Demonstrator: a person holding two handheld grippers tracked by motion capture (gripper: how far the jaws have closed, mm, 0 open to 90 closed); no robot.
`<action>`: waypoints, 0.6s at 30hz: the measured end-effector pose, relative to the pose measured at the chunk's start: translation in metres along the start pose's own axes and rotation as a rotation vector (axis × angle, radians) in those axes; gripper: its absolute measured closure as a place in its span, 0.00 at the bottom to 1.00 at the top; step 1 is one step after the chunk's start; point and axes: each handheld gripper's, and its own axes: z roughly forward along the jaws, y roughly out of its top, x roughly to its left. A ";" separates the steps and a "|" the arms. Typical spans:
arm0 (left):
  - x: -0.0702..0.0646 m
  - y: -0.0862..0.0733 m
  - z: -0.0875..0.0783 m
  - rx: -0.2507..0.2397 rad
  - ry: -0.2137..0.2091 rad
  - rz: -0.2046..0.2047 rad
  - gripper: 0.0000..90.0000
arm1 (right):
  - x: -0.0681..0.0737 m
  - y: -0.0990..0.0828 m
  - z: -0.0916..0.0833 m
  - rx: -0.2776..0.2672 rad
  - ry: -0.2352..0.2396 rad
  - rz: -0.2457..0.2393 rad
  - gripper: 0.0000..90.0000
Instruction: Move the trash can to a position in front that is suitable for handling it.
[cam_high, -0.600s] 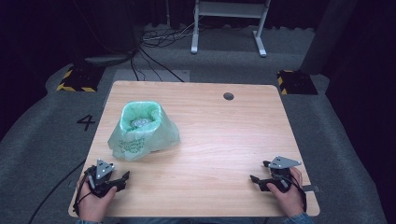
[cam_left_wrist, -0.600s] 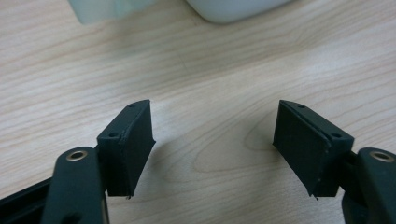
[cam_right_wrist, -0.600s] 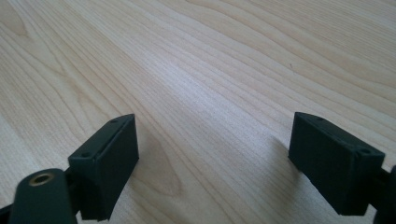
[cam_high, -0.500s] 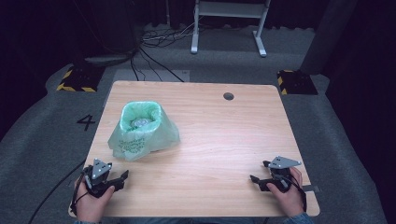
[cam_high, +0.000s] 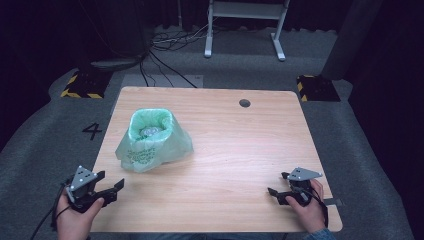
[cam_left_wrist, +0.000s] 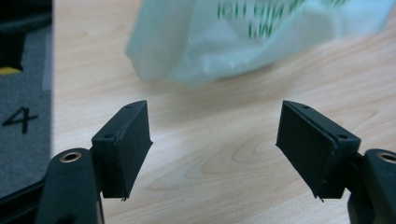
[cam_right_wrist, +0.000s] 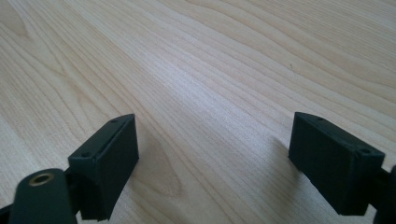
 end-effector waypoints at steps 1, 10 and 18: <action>0.002 0.005 -0.011 -0.013 0.007 0.016 0.28 | 0.000 0.000 0.000 0.000 0.000 0.000 0.18; 0.006 0.017 -0.032 -0.083 0.034 0.006 0.27 | 0.000 0.000 0.000 0.000 0.000 0.000 0.18; 0.004 0.032 -0.025 -0.195 0.061 -0.024 0.28 | 0.000 0.000 0.000 0.000 0.000 0.000 0.18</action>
